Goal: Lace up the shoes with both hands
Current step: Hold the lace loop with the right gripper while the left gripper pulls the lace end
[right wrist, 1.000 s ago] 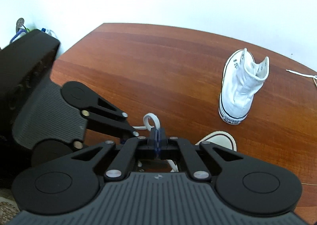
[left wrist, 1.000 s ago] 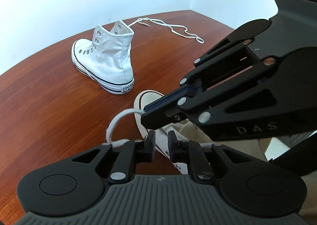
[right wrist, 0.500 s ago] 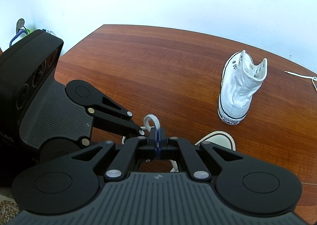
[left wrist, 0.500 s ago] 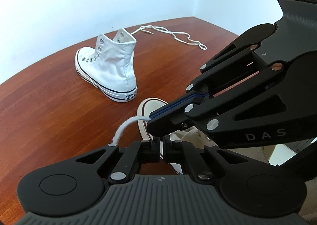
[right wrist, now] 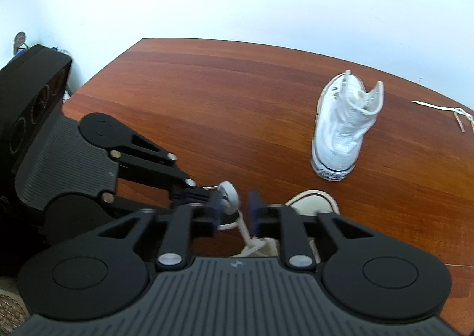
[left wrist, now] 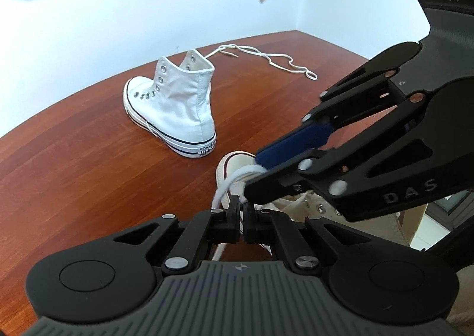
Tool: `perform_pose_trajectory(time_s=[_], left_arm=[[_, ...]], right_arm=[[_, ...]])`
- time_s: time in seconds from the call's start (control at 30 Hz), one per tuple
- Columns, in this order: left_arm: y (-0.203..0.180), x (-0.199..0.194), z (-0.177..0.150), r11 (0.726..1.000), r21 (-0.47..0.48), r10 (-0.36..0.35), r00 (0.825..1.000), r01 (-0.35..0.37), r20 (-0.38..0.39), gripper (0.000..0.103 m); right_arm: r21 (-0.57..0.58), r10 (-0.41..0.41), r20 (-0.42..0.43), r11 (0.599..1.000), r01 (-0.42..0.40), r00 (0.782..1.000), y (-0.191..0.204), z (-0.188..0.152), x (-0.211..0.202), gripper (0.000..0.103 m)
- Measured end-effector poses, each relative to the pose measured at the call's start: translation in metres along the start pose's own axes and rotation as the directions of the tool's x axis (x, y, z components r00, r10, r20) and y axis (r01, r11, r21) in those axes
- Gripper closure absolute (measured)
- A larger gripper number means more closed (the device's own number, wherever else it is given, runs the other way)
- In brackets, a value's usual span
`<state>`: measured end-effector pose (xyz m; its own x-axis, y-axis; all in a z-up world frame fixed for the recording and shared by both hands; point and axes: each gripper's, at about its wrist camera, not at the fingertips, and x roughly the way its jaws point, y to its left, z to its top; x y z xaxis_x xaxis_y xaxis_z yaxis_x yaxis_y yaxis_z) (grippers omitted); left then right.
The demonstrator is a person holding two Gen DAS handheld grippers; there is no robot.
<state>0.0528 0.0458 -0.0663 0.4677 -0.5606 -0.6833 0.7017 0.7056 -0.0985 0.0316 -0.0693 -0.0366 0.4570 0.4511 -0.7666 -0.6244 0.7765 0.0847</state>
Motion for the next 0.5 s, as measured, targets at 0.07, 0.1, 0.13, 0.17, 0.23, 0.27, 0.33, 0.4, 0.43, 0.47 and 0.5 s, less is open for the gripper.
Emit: perform_pose_trajectory(time_s=[0.07, 0.1, 0.13, 0.17, 0.23, 0.27, 0.33, 0.4, 0.43, 0.47, 0.5], left_arm=[[0.001, -0.001, 0.001, 1.000, -0.002, 0.009, 1.000, -0.009, 0.006, 0.101], [0.002, -0.002, 0.001, 1.000, -0.004, 0.015, 1.000, -0.015, 0.009, 0.101], [0.003, -0.003, 0.001, 1.000, -0.005, 0.019, 1.000, -0.019, 0.011, 0.101], [0.003, -0.003, 0.001, 1.000, -0.006, 0.023, 1.000, -0.023, 0.012, 0.101], [0.004, -0.004, 0.001, 1.000, -0.006, 0.030, 0.999, -0.030, 0.013, 0.101], [0.005, -0.005, 0.002, 0.999, -0.006, 0.033, 0.999, -0.033, 0.014, 0.101], [0.006, -0.009, 0.003, 0.999, 0.003, 0.048, 0.999, -0.049, 0.020, 0.101], [0.008, -0.014, 0.006, 0.999, 0.001, 0.054, 0.998, -0.055, 0.030, 0.101], [0.009, -0.017, 0.008, 0.998, -0.004, 0.060, 0.997, -0.060, 0.038, 0.101], [0.009, -0.018, 0.009, 0.998, -0.007, 0.063, 0.997, -0.063, 0.043, 0.101], [0.010, -0.021, 0.012, 0.998, -0.012, 0.066, 0.997, -0.065, 0.051, 0.101]], right_arm=[[0.006, -0.010, -0.010, 1.000, 0.010, 1.000, -0.002, -0.003, 0.000, 0.076], [0.008, -0.011, -0.016, 1.000, 0.011, 1.000, -0.004, -0.005, 0.001, 0.076], [0.009, -0.014, -0.023, 1.000, 0.014, 1.000, -0.004, -0.007, 0.001, 0.075], [0.009, -0.016, -0.026, 1.000, 0.016, 1.000, -0.005, -0.008, 0.002, 0.075], [0.003, -0.019, -0.041, 1.000, 0.019, 0.999, -0.005, -0.012, 0.003, 0.076], [-0.004, -0.021, -0.047, 1.000, 0.021, 0.999, -0.004, -0.013, 0.005, 0.076], [-0.018, -0.026, -0.059, 1.000, 0.025, 0.998, -0.002, -0.014, 0.007, 0.076], [-0.027, -0.026, -0.066, 0.999, 0.024, 0.998, -0.001, -0.015, 0.009, 0.076], [-0.033, -0.026, -0.069, 0.999, 0.024, 0.997, 0.000, -0.015, 0.010, 0.076], [-0.038, -0.026, -0.072, 0.999, 0.023, 0.997, 0.000, -0.015, 0.012, 0.076], [-0.043, -0.026, -0.074, 0.999, 0.023, 0.997, 0.001, -0.015, 0.013, 0.076]])
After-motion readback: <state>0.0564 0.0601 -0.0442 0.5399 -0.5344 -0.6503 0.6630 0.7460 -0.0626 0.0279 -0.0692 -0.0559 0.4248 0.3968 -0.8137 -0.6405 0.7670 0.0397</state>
